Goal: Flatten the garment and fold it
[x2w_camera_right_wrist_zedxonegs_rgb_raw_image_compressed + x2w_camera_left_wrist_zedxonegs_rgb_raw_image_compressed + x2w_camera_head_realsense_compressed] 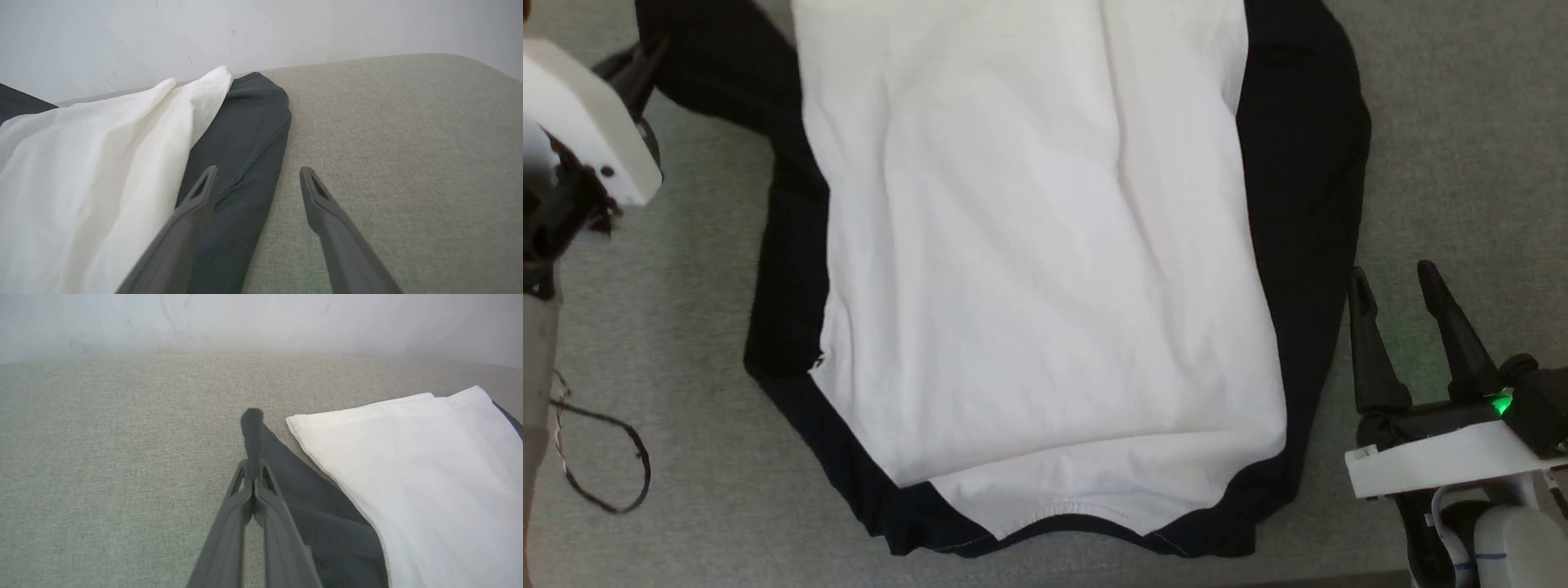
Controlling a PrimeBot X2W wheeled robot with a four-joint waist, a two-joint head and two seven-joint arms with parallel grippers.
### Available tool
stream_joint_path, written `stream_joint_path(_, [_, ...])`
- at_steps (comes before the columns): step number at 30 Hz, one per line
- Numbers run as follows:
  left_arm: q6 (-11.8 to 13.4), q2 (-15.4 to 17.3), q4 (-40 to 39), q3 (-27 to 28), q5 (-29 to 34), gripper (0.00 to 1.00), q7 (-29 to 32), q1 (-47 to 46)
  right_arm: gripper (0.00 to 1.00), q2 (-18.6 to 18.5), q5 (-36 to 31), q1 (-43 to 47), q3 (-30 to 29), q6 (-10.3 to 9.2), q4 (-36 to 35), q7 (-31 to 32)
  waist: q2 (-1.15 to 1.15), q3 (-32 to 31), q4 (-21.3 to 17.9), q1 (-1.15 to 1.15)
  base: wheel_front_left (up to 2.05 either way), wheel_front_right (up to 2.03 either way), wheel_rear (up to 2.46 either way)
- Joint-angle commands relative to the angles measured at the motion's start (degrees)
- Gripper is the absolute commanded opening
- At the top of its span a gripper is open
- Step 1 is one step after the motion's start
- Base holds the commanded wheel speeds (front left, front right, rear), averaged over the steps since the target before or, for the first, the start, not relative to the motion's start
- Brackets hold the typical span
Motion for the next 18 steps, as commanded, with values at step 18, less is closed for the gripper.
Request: stream_joint_path(18, [0.9,4.1,-6.4,3.8,-4.6,0.00,-1.6,14.7,1.00,0.1,1.7,4.6,0.4,-0.04,2.7,0.7,0.00,-17.4,4.9,0.01,0.00,0.00,0.00])
